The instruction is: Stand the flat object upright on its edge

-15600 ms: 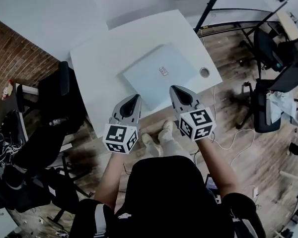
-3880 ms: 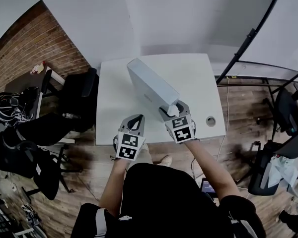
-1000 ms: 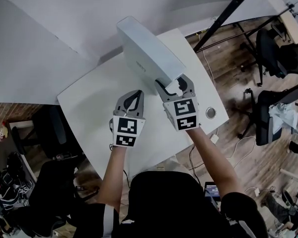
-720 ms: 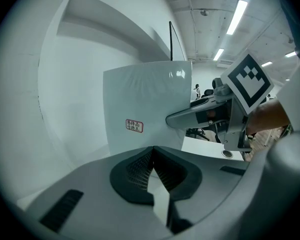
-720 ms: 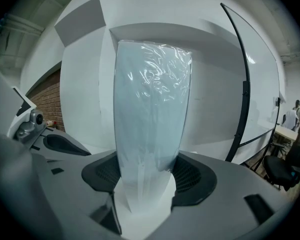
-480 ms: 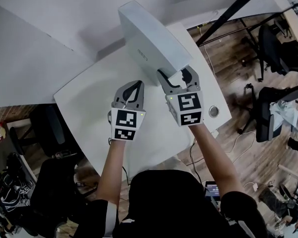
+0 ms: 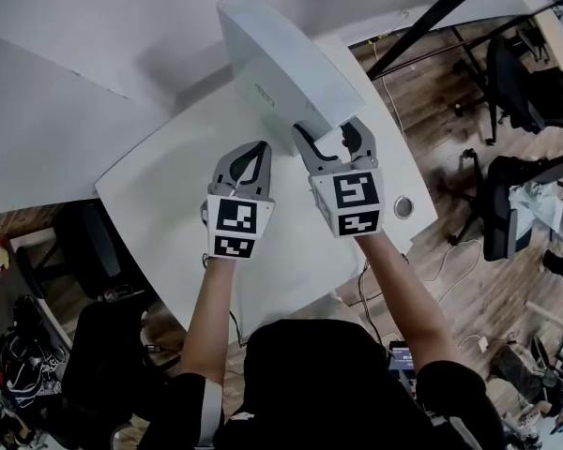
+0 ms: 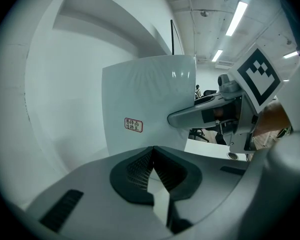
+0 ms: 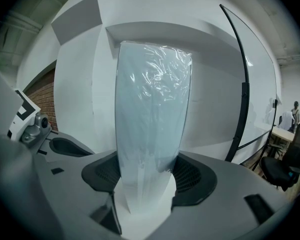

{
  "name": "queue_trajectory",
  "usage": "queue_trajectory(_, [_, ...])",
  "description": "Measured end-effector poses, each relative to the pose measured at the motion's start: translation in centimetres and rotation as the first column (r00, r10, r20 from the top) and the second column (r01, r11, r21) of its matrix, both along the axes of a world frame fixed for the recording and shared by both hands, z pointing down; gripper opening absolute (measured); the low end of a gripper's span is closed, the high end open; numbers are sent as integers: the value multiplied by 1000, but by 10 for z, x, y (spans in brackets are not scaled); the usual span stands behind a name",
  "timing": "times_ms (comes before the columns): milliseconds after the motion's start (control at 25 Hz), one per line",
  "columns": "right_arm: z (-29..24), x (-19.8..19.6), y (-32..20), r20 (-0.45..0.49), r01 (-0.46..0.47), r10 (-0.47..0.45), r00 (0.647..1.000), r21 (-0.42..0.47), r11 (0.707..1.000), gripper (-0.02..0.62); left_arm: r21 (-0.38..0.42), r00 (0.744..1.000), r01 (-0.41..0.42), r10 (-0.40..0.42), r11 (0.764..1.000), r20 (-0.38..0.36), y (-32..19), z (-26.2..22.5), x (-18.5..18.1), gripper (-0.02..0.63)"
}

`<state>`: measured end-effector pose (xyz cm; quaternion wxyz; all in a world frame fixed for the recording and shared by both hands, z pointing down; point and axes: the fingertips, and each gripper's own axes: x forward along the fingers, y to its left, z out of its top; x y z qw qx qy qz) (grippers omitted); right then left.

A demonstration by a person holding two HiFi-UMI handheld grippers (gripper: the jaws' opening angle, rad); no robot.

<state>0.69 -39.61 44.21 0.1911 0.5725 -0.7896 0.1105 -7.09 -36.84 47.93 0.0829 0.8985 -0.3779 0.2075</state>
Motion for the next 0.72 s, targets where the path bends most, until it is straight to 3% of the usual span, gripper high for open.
queue_trajectory(720, [1,20,-4,-11,-49,49,999,15,999,290,-12,999,-42,42,999,-11,-1,6,20,12])
